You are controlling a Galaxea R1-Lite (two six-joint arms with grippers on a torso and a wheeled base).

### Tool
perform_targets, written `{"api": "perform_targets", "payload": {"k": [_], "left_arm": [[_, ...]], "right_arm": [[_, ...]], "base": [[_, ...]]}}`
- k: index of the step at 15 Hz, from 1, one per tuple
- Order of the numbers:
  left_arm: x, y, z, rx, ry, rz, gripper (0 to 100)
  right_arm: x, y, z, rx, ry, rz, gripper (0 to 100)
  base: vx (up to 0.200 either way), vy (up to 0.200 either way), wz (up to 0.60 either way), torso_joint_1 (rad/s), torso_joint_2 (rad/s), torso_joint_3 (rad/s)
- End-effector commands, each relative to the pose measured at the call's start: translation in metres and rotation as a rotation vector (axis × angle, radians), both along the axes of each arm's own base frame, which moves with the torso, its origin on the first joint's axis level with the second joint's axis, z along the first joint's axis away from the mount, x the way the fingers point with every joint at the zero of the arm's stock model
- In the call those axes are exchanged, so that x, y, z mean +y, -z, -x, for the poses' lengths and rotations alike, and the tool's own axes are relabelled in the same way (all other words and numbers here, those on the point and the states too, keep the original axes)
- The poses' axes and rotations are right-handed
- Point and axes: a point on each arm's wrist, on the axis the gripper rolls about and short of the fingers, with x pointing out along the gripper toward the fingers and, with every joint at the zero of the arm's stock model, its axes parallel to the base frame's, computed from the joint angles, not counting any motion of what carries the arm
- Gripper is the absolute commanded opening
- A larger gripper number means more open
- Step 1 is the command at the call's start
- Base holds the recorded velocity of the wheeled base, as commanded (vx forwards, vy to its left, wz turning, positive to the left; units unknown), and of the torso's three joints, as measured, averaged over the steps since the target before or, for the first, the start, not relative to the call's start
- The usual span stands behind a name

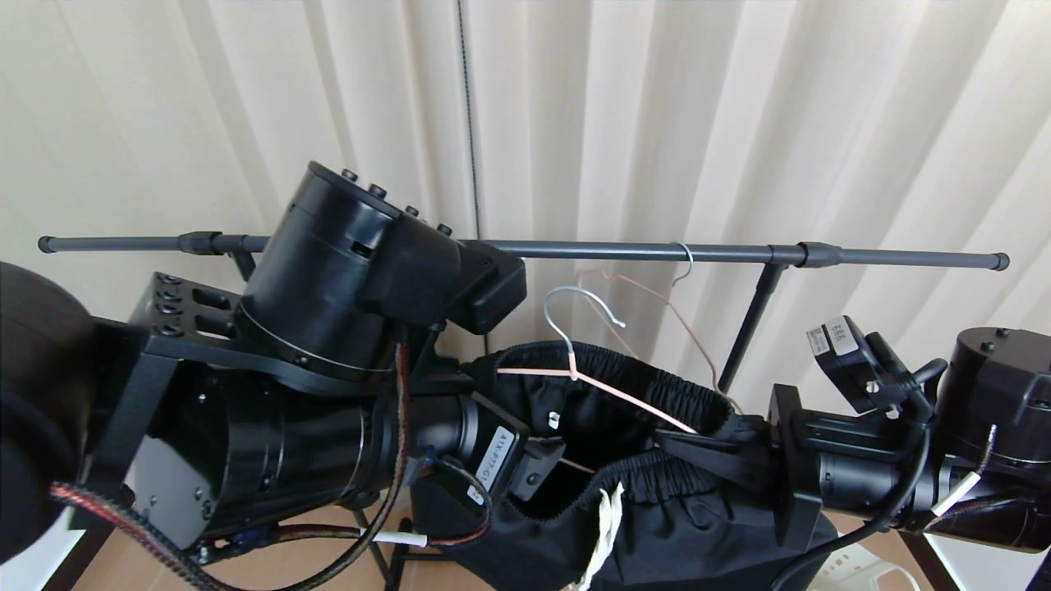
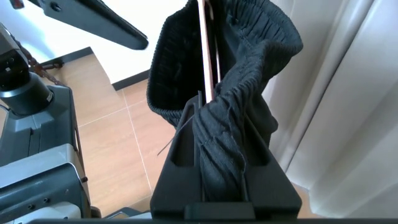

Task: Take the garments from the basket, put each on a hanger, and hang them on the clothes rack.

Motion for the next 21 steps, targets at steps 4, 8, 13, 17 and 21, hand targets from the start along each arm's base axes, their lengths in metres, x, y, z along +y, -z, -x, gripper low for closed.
{"api": "perform_targets", "payload": {"k": [4,8,13,17,21], "left_arm": [[0.035,-0.024,-0.002,-0.093,-0.044,0.017,100],[0.069,-0.026,-0.022,-0.164,0.038,-0.046,100],[0.1,0.008,-0.036,-0.216,0.462,-0.207,100],[0.095,0.025,-0.045,-0.219,0.555,-0.295,100],[0.08,0.032,-0.051,-0.228,0.602,-0.28,100]], "right_arm": [[-0.002,0.001,0.001,0.009,-0.05,-0.01,0],[-0.007,0.001,0.0,0.018,-0.08,-0.02,0],[-0.011,0.001,-0.001,0.019,-0.11,-0.032,0],[-0.012,0.001,0.0,0.021,-0.117,-0.033,0],[-0.014,0.0,0.006,0.022,-0.174,-0.046,0]], "base": [[0.0,0.0,0.0,0.0,0.0,0.0],[0.0,0.0,0.0,0.0,0.0,0.0],[0.0,0.0,0.0,0.0,0.0,0.0],[0.0,0.0,0.0,0.0,0.0,0.0],[0.0,0.0,0.0,0.0,0.0,0.0]]}}
